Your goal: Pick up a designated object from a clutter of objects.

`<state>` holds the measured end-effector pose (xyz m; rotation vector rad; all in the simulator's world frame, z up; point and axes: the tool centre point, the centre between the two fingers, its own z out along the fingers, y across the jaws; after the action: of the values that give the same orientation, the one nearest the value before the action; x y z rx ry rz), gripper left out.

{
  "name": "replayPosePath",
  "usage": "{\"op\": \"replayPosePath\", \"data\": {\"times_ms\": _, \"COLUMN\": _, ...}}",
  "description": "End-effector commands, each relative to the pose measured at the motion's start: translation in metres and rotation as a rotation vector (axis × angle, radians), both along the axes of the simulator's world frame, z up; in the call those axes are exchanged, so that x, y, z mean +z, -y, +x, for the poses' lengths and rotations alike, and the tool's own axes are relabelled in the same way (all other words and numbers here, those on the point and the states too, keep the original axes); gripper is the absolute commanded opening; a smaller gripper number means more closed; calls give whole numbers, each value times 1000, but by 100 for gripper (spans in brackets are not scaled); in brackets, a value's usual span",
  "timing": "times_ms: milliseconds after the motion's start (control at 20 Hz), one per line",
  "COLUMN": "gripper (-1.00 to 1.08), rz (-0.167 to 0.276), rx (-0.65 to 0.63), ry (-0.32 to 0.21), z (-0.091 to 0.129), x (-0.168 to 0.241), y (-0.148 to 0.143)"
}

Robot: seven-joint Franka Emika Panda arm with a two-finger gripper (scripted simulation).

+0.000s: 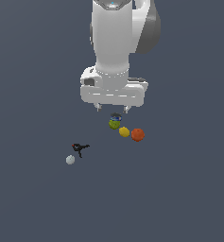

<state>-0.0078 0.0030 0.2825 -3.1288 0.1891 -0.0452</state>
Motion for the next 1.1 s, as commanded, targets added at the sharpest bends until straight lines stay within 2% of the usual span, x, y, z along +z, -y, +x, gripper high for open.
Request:
{"op": "replayPosePath", "data": {"times_ms": 0, "gripper": 100, "rz": 0, "rx": -28, "ry": -3, "z": -7, "x": -21, "y": -2}}
{"op": "replayPosePath", "data": {"times_ms": 300, "gripper": 100, "rz": -1, "rx": -106, "ry": -11, "z": -34, "x": -77, "y": -8}}
{"op": "replayPosePath", "data": {"times_ms": 650, "gripper": 100, "rz": -1, "rx": -196, "ry": -19, "z": -75, "x": -135, "y": -14}}
{"op": "replayPosePath", "data": {"times_ms": 1050, "gripper": 100, "rz": -1, "rx": -271, "ry": -27, "z": -117, "x": -176, "y": -18}}
